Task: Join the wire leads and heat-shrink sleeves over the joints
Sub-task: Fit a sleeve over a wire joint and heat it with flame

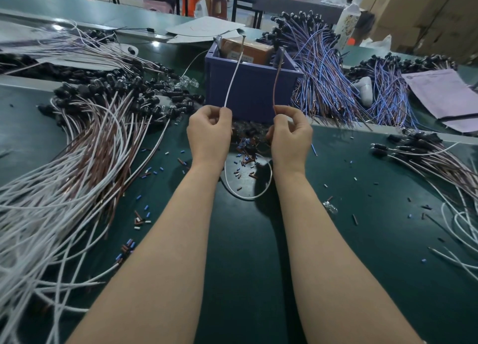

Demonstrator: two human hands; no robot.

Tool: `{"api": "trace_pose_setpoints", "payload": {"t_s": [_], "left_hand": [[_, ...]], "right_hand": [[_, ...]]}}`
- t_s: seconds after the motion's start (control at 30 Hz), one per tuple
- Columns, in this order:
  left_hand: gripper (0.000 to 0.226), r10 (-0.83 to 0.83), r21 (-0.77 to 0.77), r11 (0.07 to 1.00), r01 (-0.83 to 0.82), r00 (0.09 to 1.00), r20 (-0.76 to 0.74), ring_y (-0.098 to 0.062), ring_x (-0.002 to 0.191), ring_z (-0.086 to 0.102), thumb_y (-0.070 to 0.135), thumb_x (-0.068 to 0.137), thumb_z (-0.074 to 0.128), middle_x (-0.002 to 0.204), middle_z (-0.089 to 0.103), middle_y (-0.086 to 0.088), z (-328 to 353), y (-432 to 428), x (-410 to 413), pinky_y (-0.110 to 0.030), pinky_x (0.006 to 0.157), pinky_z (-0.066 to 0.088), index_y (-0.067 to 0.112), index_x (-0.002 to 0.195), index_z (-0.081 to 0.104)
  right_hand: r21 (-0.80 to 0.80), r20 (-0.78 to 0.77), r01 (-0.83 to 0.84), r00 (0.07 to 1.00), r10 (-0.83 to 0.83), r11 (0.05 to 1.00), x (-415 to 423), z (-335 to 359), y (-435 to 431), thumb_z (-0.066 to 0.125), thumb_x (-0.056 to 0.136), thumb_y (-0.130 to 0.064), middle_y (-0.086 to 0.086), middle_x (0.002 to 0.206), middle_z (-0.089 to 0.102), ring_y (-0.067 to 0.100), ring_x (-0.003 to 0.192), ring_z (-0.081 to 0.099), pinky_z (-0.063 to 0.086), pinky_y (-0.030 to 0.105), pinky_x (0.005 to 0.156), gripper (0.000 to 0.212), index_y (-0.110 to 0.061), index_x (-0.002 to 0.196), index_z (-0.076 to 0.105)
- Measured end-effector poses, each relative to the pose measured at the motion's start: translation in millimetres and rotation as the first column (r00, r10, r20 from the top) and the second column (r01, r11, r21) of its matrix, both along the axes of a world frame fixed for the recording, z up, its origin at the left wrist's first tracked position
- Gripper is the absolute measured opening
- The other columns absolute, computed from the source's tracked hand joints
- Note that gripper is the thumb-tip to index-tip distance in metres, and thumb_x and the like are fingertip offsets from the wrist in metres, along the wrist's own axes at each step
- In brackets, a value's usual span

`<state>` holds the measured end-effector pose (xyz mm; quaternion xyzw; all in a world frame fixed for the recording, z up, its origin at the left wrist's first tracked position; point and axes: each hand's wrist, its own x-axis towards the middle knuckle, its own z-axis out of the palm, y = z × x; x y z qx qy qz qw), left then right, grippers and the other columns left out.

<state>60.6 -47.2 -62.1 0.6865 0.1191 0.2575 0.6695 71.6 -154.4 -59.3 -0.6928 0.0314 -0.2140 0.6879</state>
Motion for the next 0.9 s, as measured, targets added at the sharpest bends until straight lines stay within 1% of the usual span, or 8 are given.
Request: {"api": "trace_pose_setpoints", "payload": {"t_s": [0.13,0.27,0.37,0.5,0.67,0.77,0.9], "left_hand": [[0.022,0.060,0.019,0.998,-0.060,0.997,0.039,-0.012,0.054,0.043,0.017,0.087,0.055,0.057,0.050,0.002,-0.3,0.6,-0.5,-0.028,0.059,0.038,0.016,0.066,0.055],[0.026,0.113,0.034,0.993,-0.115,0.992,0.056,-0.005,0.052,0.039,0.017,0.087,0.056,0.057,0.046,0.007,-0.2,0.0,-1.0,-0.020,0.055,0.035,0.020,0.062,0.051],[0.026,0.140,0.035,0.989,-0.143,0.988,0.064,-0.004,0.053,0.039,0.017,0.087,0.056,0.057,0.047,0.008,0.0,0.2,-0.6,-0.020,0.056,0.036,0.021,0.062,0.051],[0.022,0.164,0.033,0.985,-0.167,0.984,0.070,-0.008,0.055,0.041,0.017,0.087,0.056,0.058,0.048,0.006,-0.5,1.2,0.0,-0.026,0.061,0.038,0.017,0.065,0.054],[0.022,0.162,0.035,0.986,-0.165,0.984,0.075,-0.009,0.057,0.041,0.017,0.087,0.056,0.059,0.049,0.006,0.0,0.9,-0.5,-0.028,0.062,0.040,0.016,0.066,0.054],[0.024,0.157,0.034,0.987,-0.160,0.985,0.076,-0.008,0.057,0.042,0.017,0.088,0.056,0.059,0.049,0.006,0.5,1.2,-0.7,-0.027,0.061,0.040,0.019,0.064,0.052],[0.026,0.153,0.040,0.987,-0.156,0.985,0.080,-0.006,0.055,0.042,0.017,0.088,0.056,0.059,0.049,0.007,0.8,0.7,-1.1,-0.023,0.060,0.039,0.022,0.063,0.051]], "right_hand": [[-0.007,-0.002,-0.008,1.000,0.008,1.000,-0.7,-0.3,-0.4,0.047,0.088,-0.004,-0.004,0.055,0.049,0.008,0.050,0.044,0.039,0.022,0.054,0.022,-0.022,0.085,0.060],[-0.002,-0.003,-0.011,1.000,0.011,1.000,-1.1,0.2,-0.4,0.047,0.089,-0.005,-0.001,0.059,0.051,0.012,0.055,0.046,0.040,0.024,0.055,0.023,-0.024,0.085,0.060],[-0.005,0.000,-0.005,1.000,0.005,1.000,-1.0,0.2,-0.1,0.048,0.089,-0.005,0.000,0.059,0.051,0.012,0.055,0.046,0.040,0.024,0.055,0.024,-0.025,0.084,0.059],[-0.007,-0.005,-0.005,1.000,0.005,1.000,-1.1,-0.2,-0.3,0.047,0.088,-0.005,0.001,0.060,0.052,0.015,0.058,0.047,0.040,0.027,0.058,0.025,-0.027,0.083,0.058],[-0.020,-0.004,-0.007,1.000,0.007,1.000,-1.1,-0.3,0.2,0.048,0.088,-0.005,0.001,0.061,0.052,0.017,0.061,0.049,0.042,0.029,0.060,0.026,-0.029,0.083,0.058],[-0.026,-0.001,-0.008,1.000,0.008,1.000,-1.1,0.0,0.1,0.048,0.088,-0.005,0.002,0.063,0.053,0.017,0.063,0.049,0.042,0.030,0.061,0.026,-0.029,0.083,0.059],[-0.036,0.002,-0.010,1.000,0.010,0.999,-1.4,0.1,0.0,0.048,0.089,-0.006,0.003,0.063,0.052,0.016,0.061,0.048,0.042,0.028,0.059,0.025,-0.028,0.085,0.059]]}}
